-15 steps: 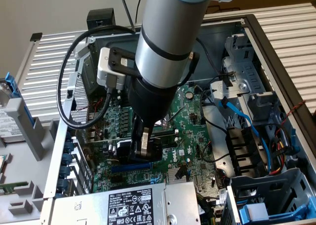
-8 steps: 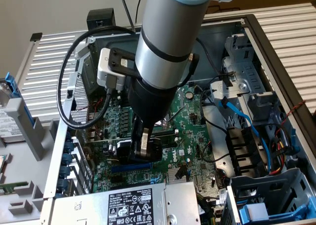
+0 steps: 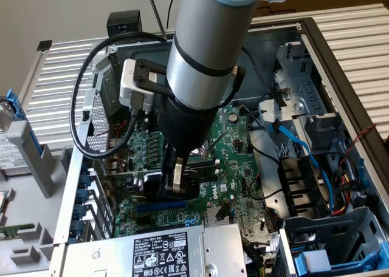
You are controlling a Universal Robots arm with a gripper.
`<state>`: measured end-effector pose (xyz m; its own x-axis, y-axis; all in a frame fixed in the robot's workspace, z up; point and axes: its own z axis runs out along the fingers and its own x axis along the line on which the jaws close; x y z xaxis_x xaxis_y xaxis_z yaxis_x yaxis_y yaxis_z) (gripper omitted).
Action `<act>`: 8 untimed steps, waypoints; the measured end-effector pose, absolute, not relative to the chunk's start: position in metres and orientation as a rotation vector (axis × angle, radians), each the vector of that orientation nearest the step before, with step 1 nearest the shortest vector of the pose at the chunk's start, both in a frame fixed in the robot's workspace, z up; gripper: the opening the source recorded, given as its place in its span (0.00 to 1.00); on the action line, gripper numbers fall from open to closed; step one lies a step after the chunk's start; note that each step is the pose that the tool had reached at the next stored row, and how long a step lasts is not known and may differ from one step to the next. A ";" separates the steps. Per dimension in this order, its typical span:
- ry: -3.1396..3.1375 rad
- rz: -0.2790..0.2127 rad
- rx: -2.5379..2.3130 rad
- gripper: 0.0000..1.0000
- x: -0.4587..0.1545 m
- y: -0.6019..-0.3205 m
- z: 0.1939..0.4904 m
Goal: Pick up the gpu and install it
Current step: 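Insert the gpu into the slot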
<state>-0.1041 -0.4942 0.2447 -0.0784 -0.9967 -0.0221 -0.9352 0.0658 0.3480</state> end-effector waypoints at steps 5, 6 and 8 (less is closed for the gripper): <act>-2.117 -0.404 1.965 0.29 -0.104 -0.494 0.245; -2.117 -0.404 1.965 0.29 -0.104 -0.494 0.245; -2.117 -0.404 1.965 0.29 -0.104 -0.494 0.245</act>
